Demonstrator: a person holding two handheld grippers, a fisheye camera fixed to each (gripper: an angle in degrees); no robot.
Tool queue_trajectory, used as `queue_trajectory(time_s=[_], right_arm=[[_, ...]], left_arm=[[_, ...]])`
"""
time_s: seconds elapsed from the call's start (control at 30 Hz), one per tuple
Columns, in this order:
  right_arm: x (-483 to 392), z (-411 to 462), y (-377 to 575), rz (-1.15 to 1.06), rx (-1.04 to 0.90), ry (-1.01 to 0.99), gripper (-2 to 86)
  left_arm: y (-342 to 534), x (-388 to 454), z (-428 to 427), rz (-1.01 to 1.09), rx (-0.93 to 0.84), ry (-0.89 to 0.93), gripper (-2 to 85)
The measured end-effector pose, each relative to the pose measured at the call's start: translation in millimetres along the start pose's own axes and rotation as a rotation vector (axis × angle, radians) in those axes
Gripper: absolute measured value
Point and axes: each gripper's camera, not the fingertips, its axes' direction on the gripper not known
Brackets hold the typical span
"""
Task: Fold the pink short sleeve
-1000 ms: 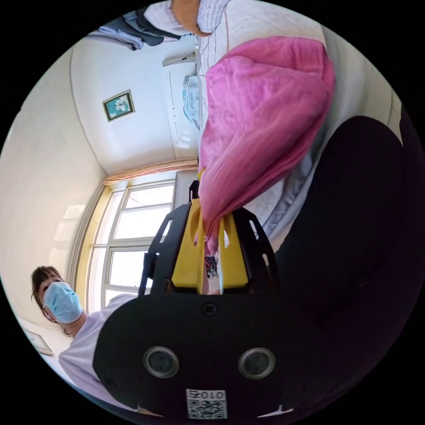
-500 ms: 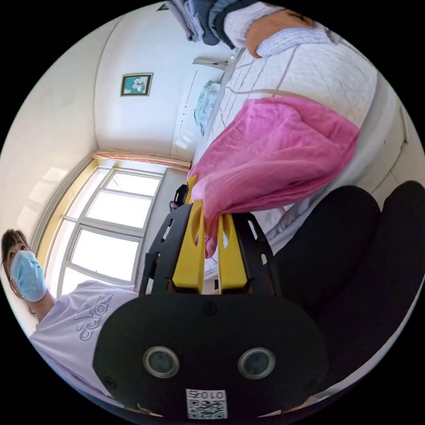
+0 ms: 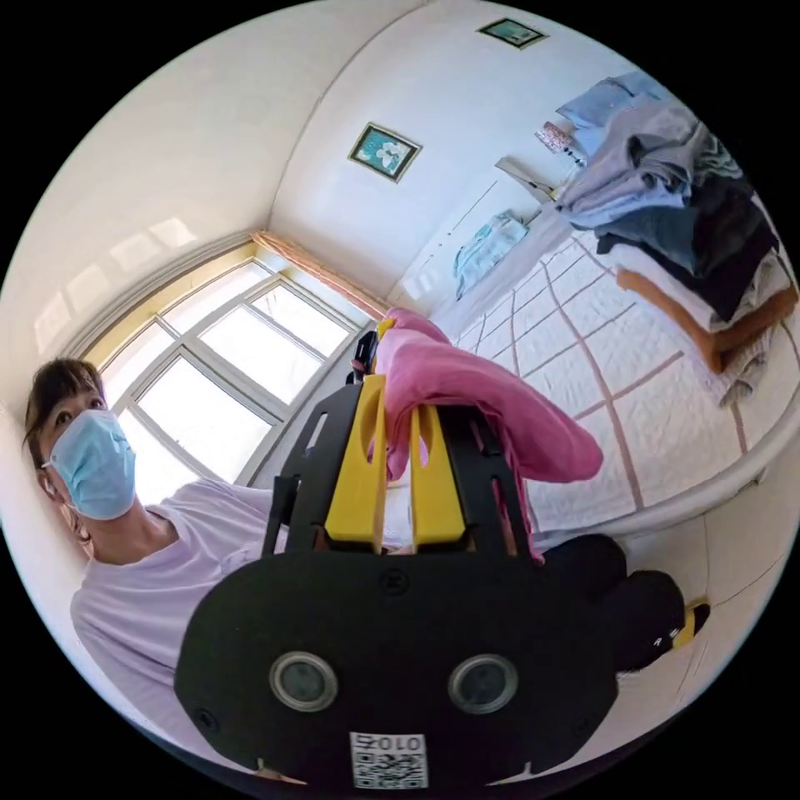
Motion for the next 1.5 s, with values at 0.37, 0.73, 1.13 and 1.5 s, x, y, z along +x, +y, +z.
queue_trajectory(time_s=[0.37,0.73,1.13,1.5], right_arm=[[-32,-86,-196,-0.265,0.198,0.271,5.9],[166,-70,-167,0.296,0.098,0.037,6.0],[106,-69,-127,0.299,0.111,0.166,5.3],[-84,-20,21,-0.226,0.196,0.575,2.7]], left_arm=[[-275,-25,156,0.221,-0.084,0.118,3.3],[-205,-251,223,-0.344,-0.122,0.132,3.7],[-187,-220,188,-0.305,-0.036,-0.03,3.6],[69,64,85,0.47,-0.216,-0.869,0.0]])
